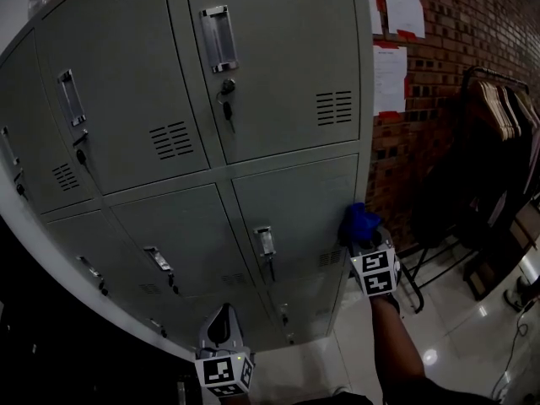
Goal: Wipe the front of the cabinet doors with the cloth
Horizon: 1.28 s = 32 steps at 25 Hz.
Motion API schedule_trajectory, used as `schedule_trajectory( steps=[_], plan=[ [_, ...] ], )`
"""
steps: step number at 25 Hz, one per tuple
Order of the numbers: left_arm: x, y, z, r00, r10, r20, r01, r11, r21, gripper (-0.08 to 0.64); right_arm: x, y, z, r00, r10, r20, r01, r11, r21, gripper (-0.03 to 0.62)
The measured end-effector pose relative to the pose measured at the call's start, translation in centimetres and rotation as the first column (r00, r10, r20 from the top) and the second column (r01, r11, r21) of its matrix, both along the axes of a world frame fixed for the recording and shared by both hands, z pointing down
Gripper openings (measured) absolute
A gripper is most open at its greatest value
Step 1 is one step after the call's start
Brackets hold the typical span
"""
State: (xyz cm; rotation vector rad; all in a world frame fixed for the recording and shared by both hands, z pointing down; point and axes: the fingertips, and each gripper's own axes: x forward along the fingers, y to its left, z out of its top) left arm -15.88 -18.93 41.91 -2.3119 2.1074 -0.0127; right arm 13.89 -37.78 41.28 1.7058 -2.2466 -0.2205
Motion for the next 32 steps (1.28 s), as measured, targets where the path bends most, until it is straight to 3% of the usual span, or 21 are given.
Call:
schedule_trajectory(
  steps=[7, 12, 32],
  plan=[
    [-0.1, 0.6, 1.0, 1.0, -0.007, 0.013, 0.007, 1.0, -0.02, 0.017, -0.1, 0.2, 5.9, 1.0, 0.016, -0.021, -0.019, 0.995, -0.099, 0.091],
    [-0.4, 0.6, 1.1, 1.0, -0.01, 0.015, 0.01, 1.0, -0.019, 0.017, -1.7, -0.5, 6.9, 0.999, 0.035, -0.027, -0.037, 0.994, -0.098, 0.086],
    [-4.3, 2.7, 1.3, 0.999, -0.049, 0.012, 0.049, 0.999, -0.007, 0.017, -18.9, 2.2, 7.7, 0.977, -0.208, -0.039, 0.203, 0.974, -0.098, 0.086]
  ],
)
